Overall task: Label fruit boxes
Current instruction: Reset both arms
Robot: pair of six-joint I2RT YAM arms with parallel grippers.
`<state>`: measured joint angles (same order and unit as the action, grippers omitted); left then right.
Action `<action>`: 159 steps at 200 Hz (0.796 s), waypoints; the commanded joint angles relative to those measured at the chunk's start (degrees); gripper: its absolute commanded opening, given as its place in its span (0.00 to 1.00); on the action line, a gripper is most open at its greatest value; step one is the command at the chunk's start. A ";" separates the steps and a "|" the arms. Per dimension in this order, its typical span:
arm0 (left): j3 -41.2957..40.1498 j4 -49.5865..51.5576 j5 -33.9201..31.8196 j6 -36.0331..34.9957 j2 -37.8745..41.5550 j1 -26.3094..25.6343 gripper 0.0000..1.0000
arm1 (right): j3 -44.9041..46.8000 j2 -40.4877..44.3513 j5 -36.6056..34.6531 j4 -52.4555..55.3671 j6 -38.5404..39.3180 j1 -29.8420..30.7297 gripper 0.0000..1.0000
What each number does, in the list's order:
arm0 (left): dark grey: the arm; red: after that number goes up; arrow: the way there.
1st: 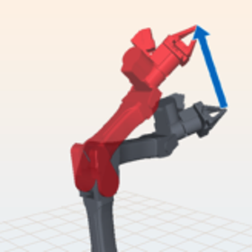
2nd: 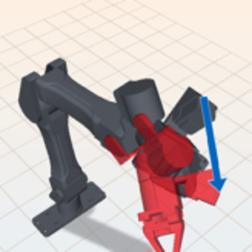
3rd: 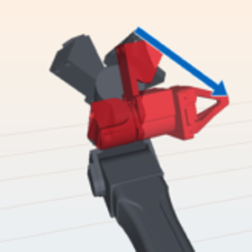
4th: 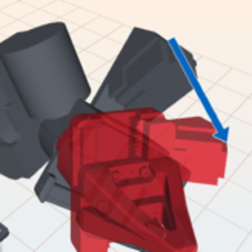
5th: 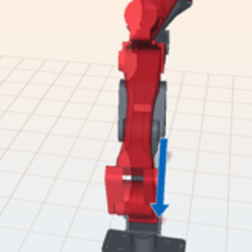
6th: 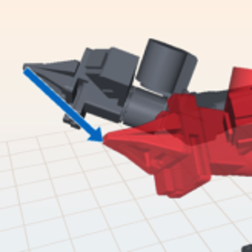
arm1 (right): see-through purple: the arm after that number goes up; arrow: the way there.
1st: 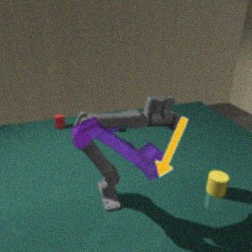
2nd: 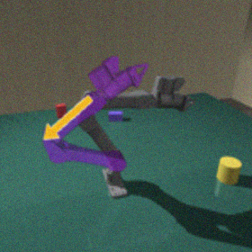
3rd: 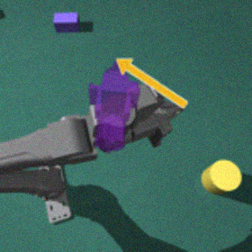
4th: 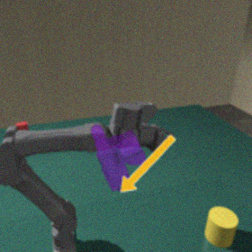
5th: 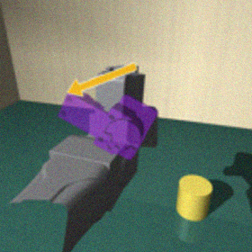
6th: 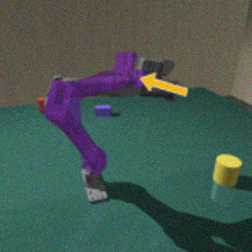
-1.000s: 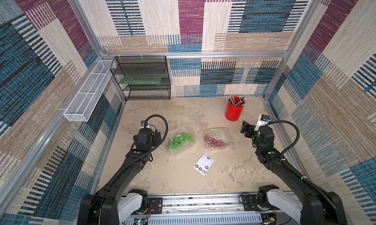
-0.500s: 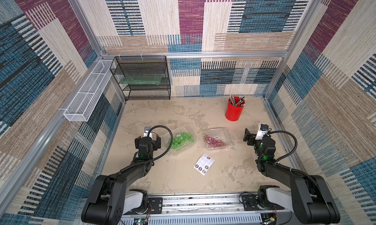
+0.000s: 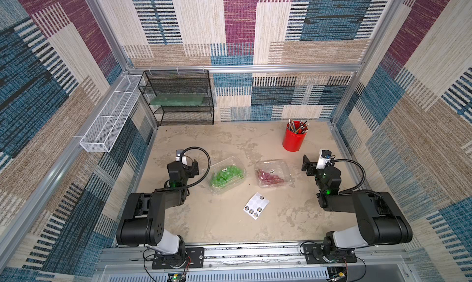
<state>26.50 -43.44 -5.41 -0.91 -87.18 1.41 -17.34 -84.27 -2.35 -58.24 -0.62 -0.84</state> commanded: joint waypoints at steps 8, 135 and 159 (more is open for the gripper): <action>0.39 4.14 5.73 1.05 -0.01 0.44 0.99 | -0.70 -0.33 1.90 1.09 -0.61 -0.92 0.95; 0.49 4.15 5.56 0.99 -0.01 0.31 0.99 | -0.52 -0.09 1.40 0.85 -0.46 -0.66 0.95; 0.48 4.14 5.57 1.03 -0.04 0.34 0.99 | -0.43 -0.07 1.21 0.85 -0.48 -0.56 0.95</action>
<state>26.68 -38.85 -0.69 -0.14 -87.20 1.74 -17.76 -84.51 -0.49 -55.83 -0.86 -1.54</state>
